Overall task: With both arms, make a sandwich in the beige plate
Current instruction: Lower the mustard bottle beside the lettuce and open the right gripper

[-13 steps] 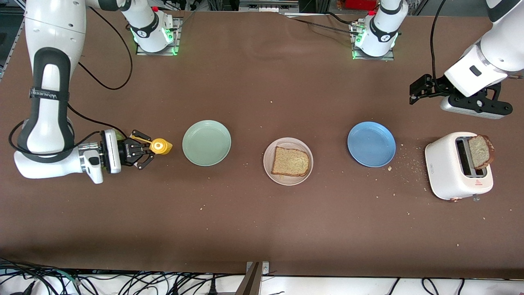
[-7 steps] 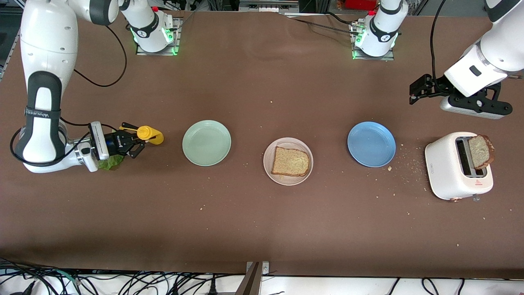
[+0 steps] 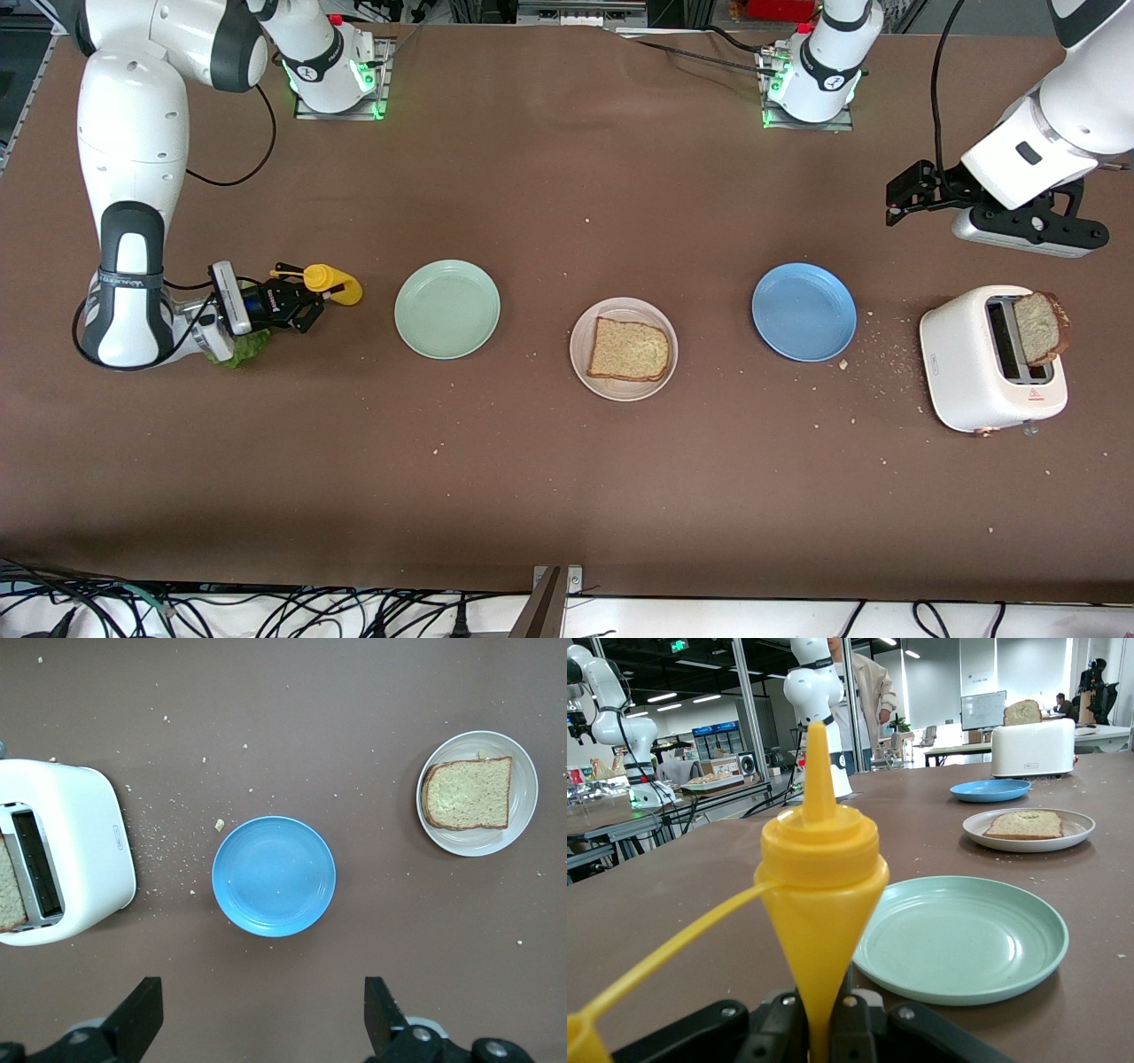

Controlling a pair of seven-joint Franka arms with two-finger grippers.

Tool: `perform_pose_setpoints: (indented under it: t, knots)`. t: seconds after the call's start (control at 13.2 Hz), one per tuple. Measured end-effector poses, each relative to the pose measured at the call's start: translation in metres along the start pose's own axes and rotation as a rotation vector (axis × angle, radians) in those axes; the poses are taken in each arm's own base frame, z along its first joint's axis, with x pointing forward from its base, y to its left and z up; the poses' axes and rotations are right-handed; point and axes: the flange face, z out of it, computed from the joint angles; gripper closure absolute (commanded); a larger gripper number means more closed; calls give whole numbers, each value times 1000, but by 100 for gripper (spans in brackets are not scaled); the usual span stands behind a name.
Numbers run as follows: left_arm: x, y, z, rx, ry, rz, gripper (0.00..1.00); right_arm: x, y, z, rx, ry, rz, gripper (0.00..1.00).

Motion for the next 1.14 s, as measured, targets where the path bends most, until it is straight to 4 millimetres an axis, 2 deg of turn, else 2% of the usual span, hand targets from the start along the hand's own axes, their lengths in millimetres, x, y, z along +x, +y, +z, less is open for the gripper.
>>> perform_pose_setpoints:
  t: [0.45, 0.91, 0.98, 1.14]
  knots:
    - [0, 0, 0, 0, 0, 0, 0, -7, -11, -6, 44, -29, 8, 100]
    - [0, 0, 0, 0, 0, 1, 0, -12, -14, -13, 39, -62, 17, 99]
    - [0, 0, 0, 0, 0, 1, 0, -12, -14, -13, 38, -64, 17, 96]
    - [0, 0, 0, 0, 0, 1, 0, -12, -14, -13, 38, -65, 18, 82]
